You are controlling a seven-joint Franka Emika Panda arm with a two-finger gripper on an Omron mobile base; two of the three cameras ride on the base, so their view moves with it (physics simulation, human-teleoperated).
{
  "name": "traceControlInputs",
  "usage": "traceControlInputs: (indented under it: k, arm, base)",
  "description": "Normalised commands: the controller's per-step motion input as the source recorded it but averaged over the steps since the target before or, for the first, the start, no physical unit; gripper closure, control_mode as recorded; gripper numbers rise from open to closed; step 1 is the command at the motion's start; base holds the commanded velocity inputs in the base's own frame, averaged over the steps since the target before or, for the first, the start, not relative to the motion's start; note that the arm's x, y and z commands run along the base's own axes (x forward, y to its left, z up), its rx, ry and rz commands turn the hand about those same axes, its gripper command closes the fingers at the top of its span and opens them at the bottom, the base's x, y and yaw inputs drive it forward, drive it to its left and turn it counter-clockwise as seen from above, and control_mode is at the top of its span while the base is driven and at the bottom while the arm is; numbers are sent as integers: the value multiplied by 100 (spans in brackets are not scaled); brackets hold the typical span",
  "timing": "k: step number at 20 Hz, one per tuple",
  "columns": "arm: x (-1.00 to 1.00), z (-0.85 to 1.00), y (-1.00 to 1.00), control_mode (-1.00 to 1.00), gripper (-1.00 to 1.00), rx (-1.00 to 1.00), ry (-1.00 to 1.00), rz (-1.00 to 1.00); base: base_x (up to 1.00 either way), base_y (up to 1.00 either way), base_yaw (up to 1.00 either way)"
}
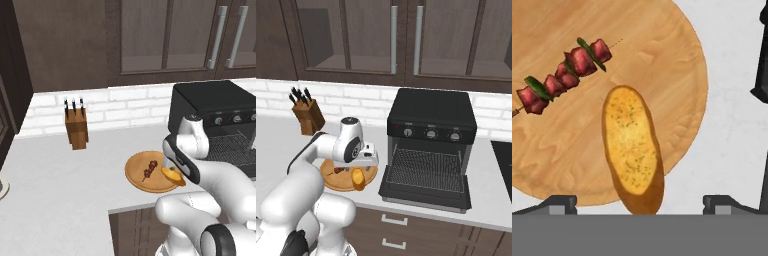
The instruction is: Pick up the kebab skewer and baguette bread, and place them inside the toaster oven. Close the toaster oven door and start by setting the timer.
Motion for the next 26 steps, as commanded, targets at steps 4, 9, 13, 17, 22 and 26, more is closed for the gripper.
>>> traceControlInputs:
  k: [4, 9, 13, 17, 22, 26]
  arm:
    - [0, -31, 8, -100, -100, 0, 0, 0]
    - [0, -29, 12, -100, -100, 0, 0, 0]
    - [0, -26, 8, -100, -100, 0, 0, 0]
    - [0, -15, 7, -100, -100, 0, 2, 0]
    - [1, -16, 4, -100, -100, 0, 1, 0]
    - [0, -22, 0, -100, -100, 0, 0, 0]
  base:
    - [0, 0, 0]
    - [0, 0, 0]
    - [0, 0, 0]
    - [0, 0, 0]
    - [0, 0, 0]
    - [0, 0, 0]
